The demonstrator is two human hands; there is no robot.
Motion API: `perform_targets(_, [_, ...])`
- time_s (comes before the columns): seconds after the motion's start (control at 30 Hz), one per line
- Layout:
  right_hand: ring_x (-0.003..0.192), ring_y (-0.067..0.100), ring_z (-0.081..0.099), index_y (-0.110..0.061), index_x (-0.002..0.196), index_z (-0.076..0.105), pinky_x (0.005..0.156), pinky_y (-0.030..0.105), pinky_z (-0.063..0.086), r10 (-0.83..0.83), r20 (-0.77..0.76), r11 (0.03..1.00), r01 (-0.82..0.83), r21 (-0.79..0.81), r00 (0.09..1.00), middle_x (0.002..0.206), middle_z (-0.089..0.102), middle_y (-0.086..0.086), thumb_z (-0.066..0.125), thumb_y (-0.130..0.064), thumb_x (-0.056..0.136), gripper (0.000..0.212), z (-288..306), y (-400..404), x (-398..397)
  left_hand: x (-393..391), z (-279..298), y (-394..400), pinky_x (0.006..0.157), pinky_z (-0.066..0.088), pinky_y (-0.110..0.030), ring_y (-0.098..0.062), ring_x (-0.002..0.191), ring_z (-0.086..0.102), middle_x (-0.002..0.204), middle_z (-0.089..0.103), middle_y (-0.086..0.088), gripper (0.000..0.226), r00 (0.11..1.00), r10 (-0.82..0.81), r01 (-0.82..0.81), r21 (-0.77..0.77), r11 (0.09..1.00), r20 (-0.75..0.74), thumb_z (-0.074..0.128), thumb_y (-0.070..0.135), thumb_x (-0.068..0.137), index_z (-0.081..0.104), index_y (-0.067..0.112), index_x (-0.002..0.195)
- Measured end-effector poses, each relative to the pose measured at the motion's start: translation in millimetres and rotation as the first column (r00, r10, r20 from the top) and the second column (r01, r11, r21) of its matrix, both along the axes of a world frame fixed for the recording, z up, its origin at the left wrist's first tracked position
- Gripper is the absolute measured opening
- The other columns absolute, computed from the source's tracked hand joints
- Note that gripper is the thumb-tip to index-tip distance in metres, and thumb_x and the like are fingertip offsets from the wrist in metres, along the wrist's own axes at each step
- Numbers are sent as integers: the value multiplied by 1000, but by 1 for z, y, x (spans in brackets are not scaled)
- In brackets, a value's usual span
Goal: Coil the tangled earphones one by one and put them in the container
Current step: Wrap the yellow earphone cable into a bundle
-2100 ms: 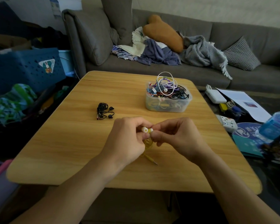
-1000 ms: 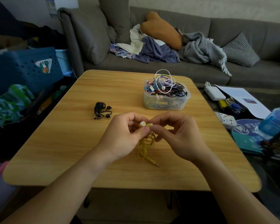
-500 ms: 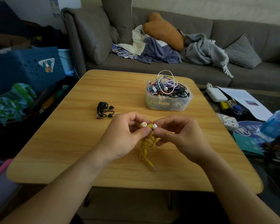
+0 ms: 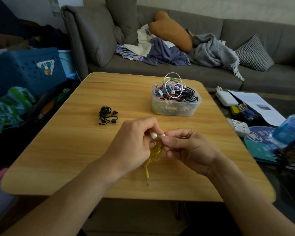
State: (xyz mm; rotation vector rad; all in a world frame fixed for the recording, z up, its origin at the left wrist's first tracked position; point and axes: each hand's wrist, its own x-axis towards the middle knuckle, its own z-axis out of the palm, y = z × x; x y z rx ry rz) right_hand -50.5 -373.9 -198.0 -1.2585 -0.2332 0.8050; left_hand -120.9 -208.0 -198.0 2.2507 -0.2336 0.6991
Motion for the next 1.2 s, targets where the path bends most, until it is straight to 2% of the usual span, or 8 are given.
perform_targets(0.27, [51,12,65,-9,65,75,48,21,54,25,-169,999,-17,47,985,61,67,7,77,-1,56,12,-1,1,-3,-2,-4,0,69,58,-33,-13,79,66,79,68,5,37,996,-86,83,-141,987,-20,56,-18,70,67,16,81])
perform_targets(0.47, [57,7,66,-6,76,75,52,19,55,201,-252,971,-160,176,947,68,69,4,98,-10,42,41,-5,3,-3,-3,-3,-2,73,57,-36,-15,82,68,80,69,5,16,991,-125,106,-287,952,-48,62,3,74,63,19,77])
perform_targets(0.6, [55,10,65,-5,74,74,50,21,55,168,-287,981,-130,145,943,65,68,6,92,-2,50,30,-3,5,-4,-4,-4,-2,72,56,-40,-18,80,67,78,69,3,15,992,-117,99,-265,959,-53,62,2,72,64,16,77])
perform_targets(0.67, [52,11,64,-6,72,74,48,21,55,83,-240,996,-71,58,967,62,66,7,78,-1,62,12,-2,5,-6,-5,-6,-2,70,55,-37,-16,79,67,77,69,5,13,995,-87,72,-248,966,-49,62,2,72,64,14,77])
perform_targets(0.73, [52,13,64,-8,67,74,47,22,54,26,-150,1000,-26,1,988,61,66,9,71,0,64,10,0,5,-7,-5,-6,-2,67,53,-35,-15,76,66,74,68,5,16,997,-54,43,-217,975,-47,62,-3,71,65,13,76])
perform_targets(0.93, [56,18,68,-2,67,74,50,24,56,-60,106,995,67,-67,993,69,72,14,79,-1,53,14,3,4,-11,-5,-4,-2,53,44,-31,-13,61,57,66,61,2,27,999,19,-21,47,999,41,56,-11,62,63,13,73])
perform_targets(1.07, [54,12,65,-4,68,75,51,21,55,-10,13,1000,11,-22,1000,64,69,10,74,-2,64,5,3,4,-10,-3,-3,-3,56,46,-30,-10,66,58,72,65,3,29,995,2,-11,87,996,100,44,-6,59,64,10,74])
perform_targets(1.2, [53,9,64,-5,77,75,51,19,55,56,-192,994,-38,100,980,64,66,6,72,-6,67,11,0,6,-8,-3,-5,-6,67,55,-18,-13,76,67,79,69,-2,29,995,4,8,-115,993,99,54,-16,65,66,8,78])
